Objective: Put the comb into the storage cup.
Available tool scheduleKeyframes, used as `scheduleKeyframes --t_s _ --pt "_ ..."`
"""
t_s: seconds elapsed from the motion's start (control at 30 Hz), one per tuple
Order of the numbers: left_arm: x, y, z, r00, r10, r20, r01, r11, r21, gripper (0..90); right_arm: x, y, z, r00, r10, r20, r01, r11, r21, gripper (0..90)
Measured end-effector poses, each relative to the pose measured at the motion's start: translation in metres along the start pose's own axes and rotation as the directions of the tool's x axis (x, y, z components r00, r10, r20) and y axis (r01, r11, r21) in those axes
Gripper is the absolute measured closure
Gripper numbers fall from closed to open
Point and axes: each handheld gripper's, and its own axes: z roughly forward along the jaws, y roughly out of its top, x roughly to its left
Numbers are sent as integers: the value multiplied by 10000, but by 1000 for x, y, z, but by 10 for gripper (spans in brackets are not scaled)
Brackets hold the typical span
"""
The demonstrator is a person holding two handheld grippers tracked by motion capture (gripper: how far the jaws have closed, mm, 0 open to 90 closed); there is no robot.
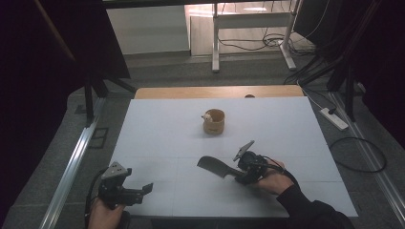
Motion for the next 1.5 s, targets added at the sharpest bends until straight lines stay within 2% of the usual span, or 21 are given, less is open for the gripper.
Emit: scheduleKeyframes --t_s 0.07,0.47,0.5,0.73,0.93,1.03,1.2,1.4,1.5 --pt "0 0 0 10000 -44 36 44 10000 -38 10 2 0 -1 9996 -273 -112 273 9996 -23 718" --pt "0 -1 -2 10000 -35 87 37 9998 -200 0 0 -4 -2 9994 -222 -282 211 9991 -370 728" --pt "0 0 -3 9998 -47 188 51 9998 -206 0 -1 -5 -3 9990 -181 -399 163 9989 -450 728" --pt "-1 1 -2 9996 -8 296 19 9994 -354 0 -1 -7 -11 9989 -294 -361 254 9940 -1066 728" --pt "-1 3 0 9995 12 326 0 9994 -349 0 -2 -10 -17 9991 -267 -333 220 9907 -1344 728" --pt "-1 3 0 9990 87 442 -69 9992 -404 0 -3 -12 -20 9991 -310 -293 262 9882 -1508 728" --pt "-1 7 4 9957 119 919 -69 9985 -541 0 -3 -15 -28 9989 -385 -249 334 9828 -1814 728" --pt "-3 10 6 9939 171 1092 -108 9983 -573 0 -2 -19 -32 9988 -417 -253 359 9799 -1963 728" --pt "-3 16 6 9930 149 1175 -65 9974 -717 0 -2 -21 -38 9985 -471 -293 395 9744 -2211 728"
